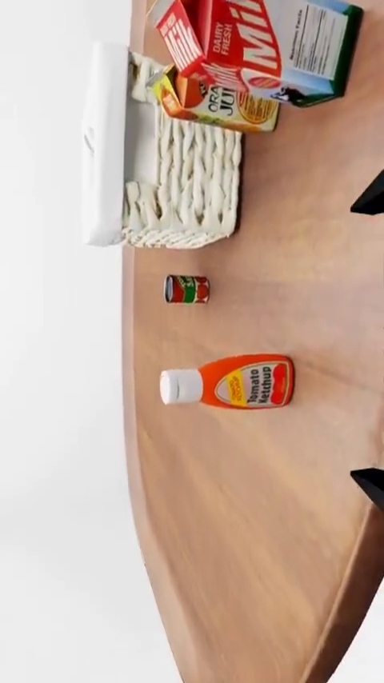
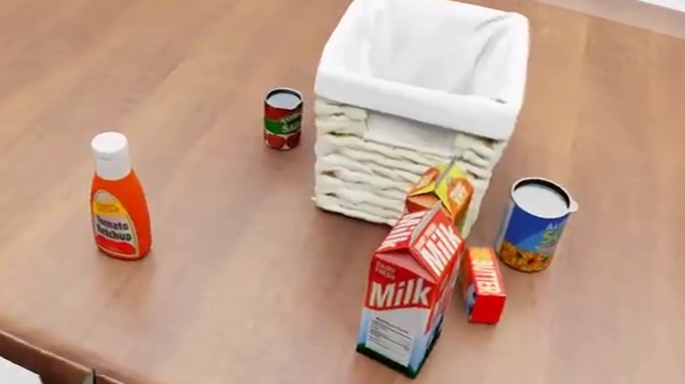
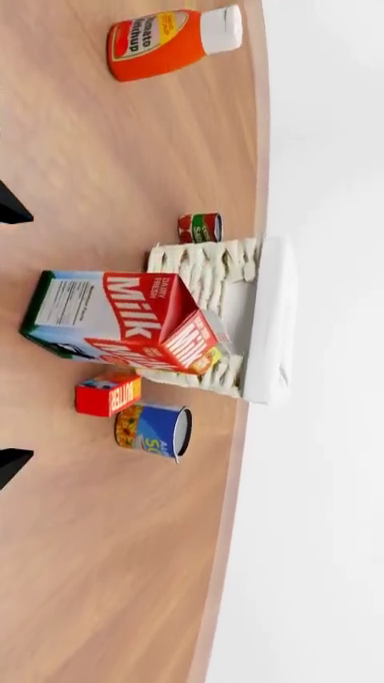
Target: Pick up the butter and put it in the basket.
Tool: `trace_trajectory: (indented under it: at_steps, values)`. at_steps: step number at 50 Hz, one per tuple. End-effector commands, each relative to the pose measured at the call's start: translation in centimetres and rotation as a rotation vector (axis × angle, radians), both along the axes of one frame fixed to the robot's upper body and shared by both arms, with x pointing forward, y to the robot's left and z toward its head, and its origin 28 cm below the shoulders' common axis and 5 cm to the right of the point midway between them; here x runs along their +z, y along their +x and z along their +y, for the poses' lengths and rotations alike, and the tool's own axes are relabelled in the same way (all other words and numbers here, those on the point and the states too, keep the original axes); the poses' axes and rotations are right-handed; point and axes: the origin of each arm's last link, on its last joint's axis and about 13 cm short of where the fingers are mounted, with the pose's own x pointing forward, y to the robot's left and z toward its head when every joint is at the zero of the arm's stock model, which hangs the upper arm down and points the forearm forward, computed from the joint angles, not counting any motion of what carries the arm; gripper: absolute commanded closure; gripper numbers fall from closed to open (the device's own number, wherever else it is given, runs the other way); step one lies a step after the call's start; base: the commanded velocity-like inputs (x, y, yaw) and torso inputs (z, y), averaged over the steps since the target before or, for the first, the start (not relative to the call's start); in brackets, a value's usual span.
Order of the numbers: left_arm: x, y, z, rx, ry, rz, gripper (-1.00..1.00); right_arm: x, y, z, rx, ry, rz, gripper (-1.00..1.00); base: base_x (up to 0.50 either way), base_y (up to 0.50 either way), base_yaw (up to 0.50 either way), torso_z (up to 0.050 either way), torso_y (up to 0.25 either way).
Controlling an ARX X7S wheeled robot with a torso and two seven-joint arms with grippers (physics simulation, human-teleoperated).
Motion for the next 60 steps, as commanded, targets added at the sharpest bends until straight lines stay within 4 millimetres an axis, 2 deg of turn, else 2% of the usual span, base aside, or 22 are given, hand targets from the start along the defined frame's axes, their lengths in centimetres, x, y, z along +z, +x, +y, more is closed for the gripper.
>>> trace_trajectory:
  at_steps: [1,27,31,34,41,60]
  values:
    - [0.1,0.1,0.0,0.001,-0.002,-0.007,-1.0,0.1,0.0,0.1,0.005,-0.02,0.002,-1.0,0.0,0.0,0.5,0.0,0.0]
    - [0.3,0.1,0.1,0.001,0.001,-0.014,-1.0,0.4,0.0,0.2,-0.025,-0.043,-0.015,-1.0,0.0,0.0,0.5,0.0,0.0]
    - [0.3,0.1,0.1,0.0,0.001,-0.015,-1.0,1.0,-0.2,0.3,-0.023,-0.14,-0.024,-1.0,0.0,0.0,0.0,0.0,0.0]
    - [0.4,0.1,0.1,0.0,-0.001,-0.016,-1.0,1.6,-0.5,0.2,-0.034,-0.142,-0.043,-1.0,0.0,0.0,0.0,0.0,0.0]
    - [0.5,0.1,0.2,-0.001,-0.001,-0.017,-1.0,1.3,-0.4,0.1,-0.012,-0.004,-0.054,-1.0,0.01,-0.02,0.0,0.0,0.0]
    - [0.6,0.0,0.2,-0.006,-0.004,-0.021,-1.0,1.4,-0.4,0.2,0.001,-0.009,-0.055,-1.0,0.17,-0.47,0.0,0.0,0.0]
